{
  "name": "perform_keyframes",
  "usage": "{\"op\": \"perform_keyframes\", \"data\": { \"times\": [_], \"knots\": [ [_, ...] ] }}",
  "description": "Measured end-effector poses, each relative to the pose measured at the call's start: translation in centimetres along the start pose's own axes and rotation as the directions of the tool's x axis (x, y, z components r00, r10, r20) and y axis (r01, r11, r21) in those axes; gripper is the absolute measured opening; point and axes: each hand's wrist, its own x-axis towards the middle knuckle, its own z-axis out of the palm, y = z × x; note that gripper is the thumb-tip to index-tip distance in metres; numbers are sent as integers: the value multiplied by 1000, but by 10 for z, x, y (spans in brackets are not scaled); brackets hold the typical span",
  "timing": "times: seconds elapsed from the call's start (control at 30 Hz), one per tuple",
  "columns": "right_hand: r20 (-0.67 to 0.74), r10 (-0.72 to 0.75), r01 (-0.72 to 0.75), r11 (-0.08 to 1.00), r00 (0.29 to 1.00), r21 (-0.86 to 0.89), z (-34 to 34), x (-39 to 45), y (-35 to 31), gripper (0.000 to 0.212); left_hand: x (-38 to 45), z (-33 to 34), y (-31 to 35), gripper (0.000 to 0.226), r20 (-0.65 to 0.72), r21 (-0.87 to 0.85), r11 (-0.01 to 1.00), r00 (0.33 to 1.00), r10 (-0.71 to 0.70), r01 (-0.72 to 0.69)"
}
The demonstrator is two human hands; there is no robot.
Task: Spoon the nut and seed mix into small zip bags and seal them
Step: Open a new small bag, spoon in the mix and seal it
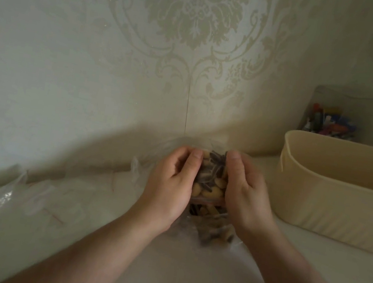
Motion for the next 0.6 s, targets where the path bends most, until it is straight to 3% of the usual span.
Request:
{"op": "perform_keyframes", "data": {
  "times": [0.13, 0.3, 0.47, 0.6],
  "knots": [
    [65, 85, -90, 993, 994, 77, -2, 1, 1, 54, 0, -3, 0, 30, 52, -119, 993, 999, -13, 19],
    [-21, 63, -60, 991, 998, 123, -14, -1, -12, 54, 3, 4, 14, 33, 155, -188, 974, 983, -97, 125],
    [95, 123, -148, 929, 988, 338, -50, 10, -55, 22, 28, 16, 51, 17, 209, -250, 953, 971, -119, 171],
    [28, 79, -83, 965, 997, 250, -90, 17, -79, 17, 39, 46, 79, 18, 339, -266, 952, 939, -57, 154]
  ]
}}
